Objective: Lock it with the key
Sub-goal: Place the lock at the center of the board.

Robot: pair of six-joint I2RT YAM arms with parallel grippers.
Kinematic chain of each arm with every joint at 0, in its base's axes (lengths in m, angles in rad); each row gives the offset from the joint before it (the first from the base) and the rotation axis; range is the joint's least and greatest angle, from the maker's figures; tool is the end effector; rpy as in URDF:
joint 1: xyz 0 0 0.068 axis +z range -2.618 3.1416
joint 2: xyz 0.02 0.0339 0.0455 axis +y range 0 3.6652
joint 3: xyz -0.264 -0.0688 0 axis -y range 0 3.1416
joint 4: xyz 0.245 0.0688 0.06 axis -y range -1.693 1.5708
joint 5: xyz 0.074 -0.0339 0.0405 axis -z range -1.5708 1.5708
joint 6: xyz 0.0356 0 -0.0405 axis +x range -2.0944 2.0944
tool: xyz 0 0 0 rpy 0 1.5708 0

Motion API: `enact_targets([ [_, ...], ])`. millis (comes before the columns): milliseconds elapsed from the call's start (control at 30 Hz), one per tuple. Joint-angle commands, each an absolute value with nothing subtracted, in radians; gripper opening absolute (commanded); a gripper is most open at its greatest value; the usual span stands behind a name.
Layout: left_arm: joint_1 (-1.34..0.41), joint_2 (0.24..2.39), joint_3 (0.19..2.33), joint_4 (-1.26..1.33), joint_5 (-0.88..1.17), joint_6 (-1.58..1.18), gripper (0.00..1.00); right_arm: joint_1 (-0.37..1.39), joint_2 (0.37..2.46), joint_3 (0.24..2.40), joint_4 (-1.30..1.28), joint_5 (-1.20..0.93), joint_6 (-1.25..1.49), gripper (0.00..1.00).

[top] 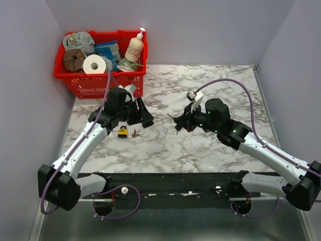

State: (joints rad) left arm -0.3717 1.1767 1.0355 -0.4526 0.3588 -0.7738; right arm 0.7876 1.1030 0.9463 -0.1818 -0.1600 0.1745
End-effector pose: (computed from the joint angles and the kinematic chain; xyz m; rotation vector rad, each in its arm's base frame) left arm 0.2364 -0.1056 0.3221 -0.2424 2.3012 -1.0144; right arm 0.1761 0.1849 0.3339 -0.7062 1.8578 0.7912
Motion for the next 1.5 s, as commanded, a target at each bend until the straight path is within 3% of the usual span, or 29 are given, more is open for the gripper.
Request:
enact_targets([
  [0,-0.442,1.198,0.994,-0.681,0.341,-0.502,0.00,0.772,1.109,0.942,-0.212,-0.121,0.233,0.01],
  [200,-0.532,1.324,0.992,-0.644,0.267,-0.485,0.00,0.770,1.156,0.943,-0.215,-0.112,0.230,0.01],
  [567,-0.552,1.690,1.199,-0.722,0.193,-0.423,0.00,0.767,1.166,0.925,-0.215,-0.135,0.225,0.01],
  [1200,-0.549,1.924,1.316,-0.807,-0.025,-0.456,0.08,0.752,1.149,0.891,-0.201,-0.123,0.227,0.01],
  [1400,-0.543,1.953,1.319,-0.808,-0.034,-0.465,0.32,0.746,1.161,0.888,-0.192,-0.129,0.229,0.01],
  [1433,-0.542,1.957,1.321,-0.808,-0.034,-0.468,0.47,0.744,1.163,0.888,-0.192,-0.133,0.230,0.01],
  [1467,-0.540,1.962,1.325,-0.808,-0.040,-0.466,0.53,0.742,1.164,0.888,-0.190,-0.135,0.230,0.01],
])
